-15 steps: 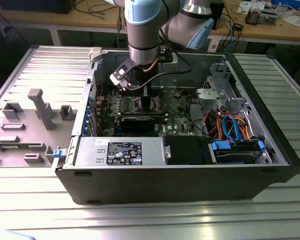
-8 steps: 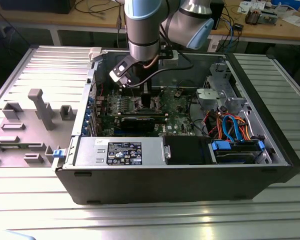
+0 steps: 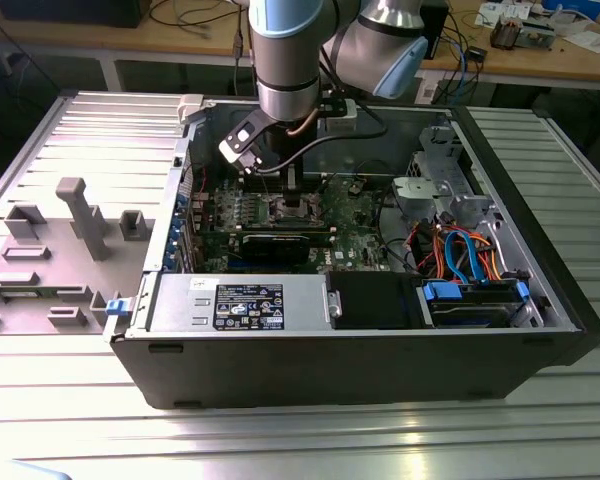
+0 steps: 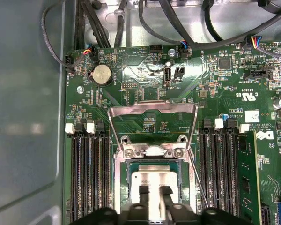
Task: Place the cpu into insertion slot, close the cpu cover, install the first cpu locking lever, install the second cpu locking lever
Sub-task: 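Place the cpu into insertion slot, then close the cpu cover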
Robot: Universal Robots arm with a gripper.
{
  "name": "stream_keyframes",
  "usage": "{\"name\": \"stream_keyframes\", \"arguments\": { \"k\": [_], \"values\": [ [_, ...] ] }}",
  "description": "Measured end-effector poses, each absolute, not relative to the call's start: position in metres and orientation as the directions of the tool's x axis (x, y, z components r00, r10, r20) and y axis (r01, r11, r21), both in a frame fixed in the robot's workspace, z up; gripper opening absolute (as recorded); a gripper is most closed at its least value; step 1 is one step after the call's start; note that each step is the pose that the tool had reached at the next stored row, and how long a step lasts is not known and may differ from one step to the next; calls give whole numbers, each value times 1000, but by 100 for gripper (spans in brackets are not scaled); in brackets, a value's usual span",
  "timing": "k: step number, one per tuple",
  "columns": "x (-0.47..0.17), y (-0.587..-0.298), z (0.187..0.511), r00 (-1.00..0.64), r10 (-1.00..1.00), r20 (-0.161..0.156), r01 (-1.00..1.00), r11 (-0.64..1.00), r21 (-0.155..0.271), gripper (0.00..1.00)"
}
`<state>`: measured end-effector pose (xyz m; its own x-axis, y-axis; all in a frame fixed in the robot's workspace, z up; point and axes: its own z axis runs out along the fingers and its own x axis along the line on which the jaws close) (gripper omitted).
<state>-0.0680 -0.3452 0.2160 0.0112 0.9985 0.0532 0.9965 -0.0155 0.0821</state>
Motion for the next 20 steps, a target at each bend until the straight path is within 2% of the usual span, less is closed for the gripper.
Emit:
{"name": "stream_keyframes", "arguments": {
  "k": [1, 3, 4, 20],
  "values": [
    [-68, -345, 216, 11, 999, 53, 997, -16, 82, 24],
    [-68, -345, 216, 11, 999, 53, 997, -16, 82, 11],
    [-68, -345, 216, 11, 999, 53, 997, -16, 82, 11],
    [-68, -345, 216, 11, 999, 53, 997, -16, 82, 11]
  ]
}}
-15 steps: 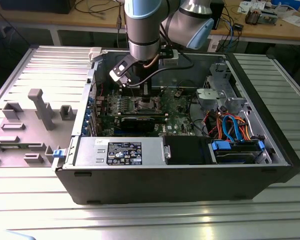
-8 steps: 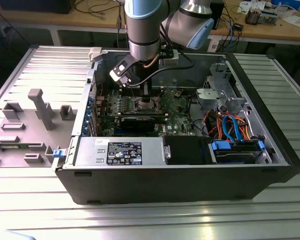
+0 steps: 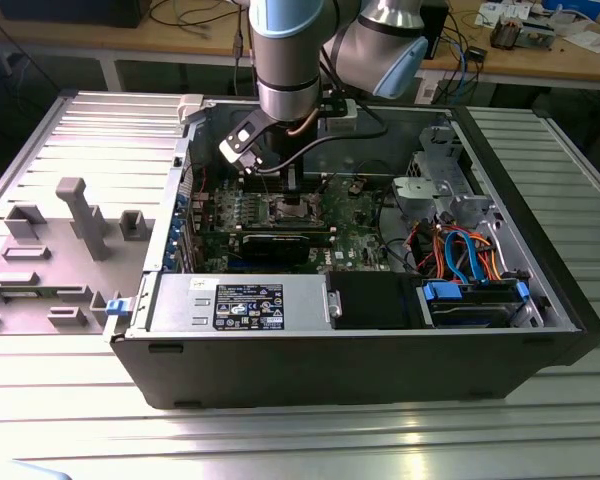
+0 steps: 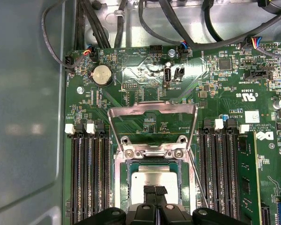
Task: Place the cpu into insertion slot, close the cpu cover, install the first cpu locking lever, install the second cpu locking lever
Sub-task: 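Close the cpu cover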
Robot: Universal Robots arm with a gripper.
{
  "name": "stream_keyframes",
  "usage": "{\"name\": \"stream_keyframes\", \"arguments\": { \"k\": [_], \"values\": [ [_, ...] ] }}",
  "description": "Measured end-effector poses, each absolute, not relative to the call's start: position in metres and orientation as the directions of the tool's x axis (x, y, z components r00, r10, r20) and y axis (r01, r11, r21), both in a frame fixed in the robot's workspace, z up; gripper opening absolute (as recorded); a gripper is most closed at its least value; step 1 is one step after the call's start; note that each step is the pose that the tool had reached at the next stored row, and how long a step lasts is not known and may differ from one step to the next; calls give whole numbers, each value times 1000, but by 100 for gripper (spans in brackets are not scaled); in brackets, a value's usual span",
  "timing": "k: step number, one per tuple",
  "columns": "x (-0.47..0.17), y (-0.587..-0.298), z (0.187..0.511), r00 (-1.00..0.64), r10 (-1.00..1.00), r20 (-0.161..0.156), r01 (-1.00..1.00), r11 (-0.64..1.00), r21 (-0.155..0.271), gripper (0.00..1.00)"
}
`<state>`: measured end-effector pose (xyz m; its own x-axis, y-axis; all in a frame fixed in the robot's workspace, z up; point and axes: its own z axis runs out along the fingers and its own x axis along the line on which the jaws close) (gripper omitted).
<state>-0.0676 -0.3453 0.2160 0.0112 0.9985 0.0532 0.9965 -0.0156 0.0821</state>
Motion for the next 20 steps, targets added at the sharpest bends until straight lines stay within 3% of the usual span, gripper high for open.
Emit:
{"name": "stream_keyframes", "arguments": {
  "k": [2, 6, 20],
  "values": [
    [-67, -345, 216, 11, 999, 53, 997, -15, 78, 11],
    [-67, -345, 216, 14, 999, 52, 999, -15, 28, 11],
    [-67, -345, 217, 14, 999, 52, 1000, -15, 25, 11]
  ]
}}
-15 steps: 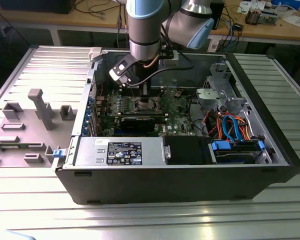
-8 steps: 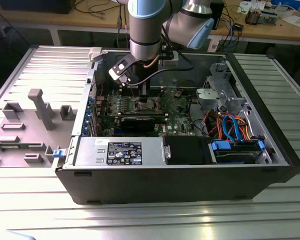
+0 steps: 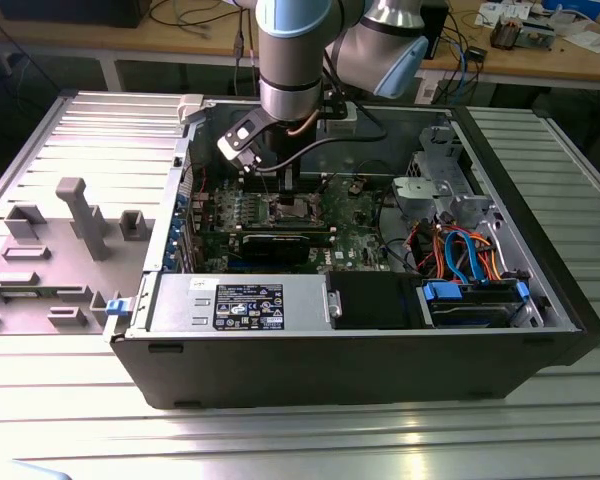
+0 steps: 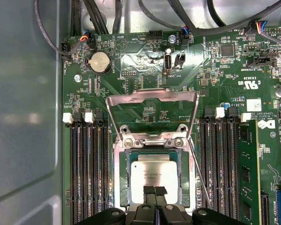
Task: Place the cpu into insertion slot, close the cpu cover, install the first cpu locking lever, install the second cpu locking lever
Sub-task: 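Close the cpu cover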
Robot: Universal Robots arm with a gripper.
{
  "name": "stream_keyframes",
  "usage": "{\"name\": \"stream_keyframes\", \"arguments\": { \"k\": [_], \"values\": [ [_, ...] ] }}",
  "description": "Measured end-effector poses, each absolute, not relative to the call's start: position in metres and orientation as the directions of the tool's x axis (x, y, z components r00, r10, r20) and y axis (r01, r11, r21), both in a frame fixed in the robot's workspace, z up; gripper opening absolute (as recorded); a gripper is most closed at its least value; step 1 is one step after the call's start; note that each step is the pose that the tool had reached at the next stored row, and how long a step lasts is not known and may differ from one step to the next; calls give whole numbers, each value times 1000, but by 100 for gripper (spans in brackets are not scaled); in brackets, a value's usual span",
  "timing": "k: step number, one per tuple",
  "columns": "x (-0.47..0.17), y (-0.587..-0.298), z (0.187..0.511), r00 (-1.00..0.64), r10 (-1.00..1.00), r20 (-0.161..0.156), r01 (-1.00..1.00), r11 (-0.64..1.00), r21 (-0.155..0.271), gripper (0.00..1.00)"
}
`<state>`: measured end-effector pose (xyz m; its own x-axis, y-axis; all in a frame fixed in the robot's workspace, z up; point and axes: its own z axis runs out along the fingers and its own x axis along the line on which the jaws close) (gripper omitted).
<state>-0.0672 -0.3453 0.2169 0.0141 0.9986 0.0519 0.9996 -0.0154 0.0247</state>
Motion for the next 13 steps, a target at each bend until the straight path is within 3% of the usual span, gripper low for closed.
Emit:
{"name": "stream_keyframes", "arguments": {
  "k": [13],
  "values": [
    [-67, -345, 233, 14, 999, 52, 1000, -15, 25, 11]
  ]
}}
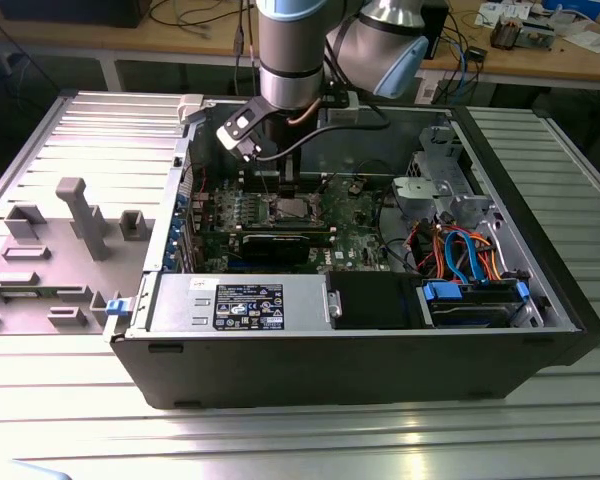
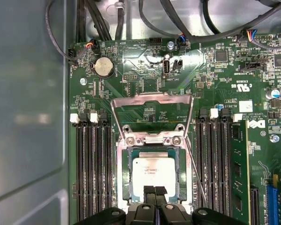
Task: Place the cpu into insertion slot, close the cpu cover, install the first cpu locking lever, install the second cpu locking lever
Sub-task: 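Close the cpu cover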
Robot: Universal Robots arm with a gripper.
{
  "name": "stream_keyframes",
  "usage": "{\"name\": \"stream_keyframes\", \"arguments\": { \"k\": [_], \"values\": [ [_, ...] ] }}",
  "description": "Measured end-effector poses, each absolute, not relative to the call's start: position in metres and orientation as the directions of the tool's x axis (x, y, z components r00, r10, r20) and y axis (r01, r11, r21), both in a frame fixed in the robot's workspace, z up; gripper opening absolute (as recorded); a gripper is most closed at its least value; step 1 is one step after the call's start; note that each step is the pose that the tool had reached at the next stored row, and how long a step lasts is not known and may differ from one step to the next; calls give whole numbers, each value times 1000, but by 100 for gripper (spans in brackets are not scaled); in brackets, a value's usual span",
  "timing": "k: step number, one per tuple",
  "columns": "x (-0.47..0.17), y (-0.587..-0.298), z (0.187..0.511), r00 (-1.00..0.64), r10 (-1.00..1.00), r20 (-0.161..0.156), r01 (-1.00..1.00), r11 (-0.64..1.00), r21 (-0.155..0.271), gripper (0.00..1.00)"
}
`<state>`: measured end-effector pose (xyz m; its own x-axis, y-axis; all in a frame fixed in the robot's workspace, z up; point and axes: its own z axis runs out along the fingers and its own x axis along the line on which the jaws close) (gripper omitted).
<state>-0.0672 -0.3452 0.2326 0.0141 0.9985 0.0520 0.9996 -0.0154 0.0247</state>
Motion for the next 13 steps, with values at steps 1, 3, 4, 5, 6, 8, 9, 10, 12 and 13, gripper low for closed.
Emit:
{"name": "stream_keyframes", "arguments": {
  "k": [1, 3, 4, 5, 6, 8, 9, 10, 12, 13],
  "values": [
    [-67, -345, 234, 14, 999, 52, 1000, -15, 25, 11],
    [-67, -345, 236, 14, 999, 52, 1000, -15, 25, 11],
    [-67, -345, 237, 14, 999, 52, 1000, -15, 25, 11],
    [-67, -345, 238, 14, 999, 52, 1000, -15, 25, 11],
    [-67, -345, 238, 14, 999, 52, 1000, -15, 25, 11],
    [-67, -345, 240, 14, 999, 52, 1000, -15, 25, 11],
    [-67, -345, 240, 14, 999, 52, 1000, -15, 25, 11],
    [-67, -345, 241, 14, 999, 52, 1000, -15, 25, 11],
    [-67, -345, 241, 14, 999, 52, 1000, -15, 25, 11],
    [-67, -345, 241, 14, 999, 52, 1000, -15, 25, 11]
  ]
}}
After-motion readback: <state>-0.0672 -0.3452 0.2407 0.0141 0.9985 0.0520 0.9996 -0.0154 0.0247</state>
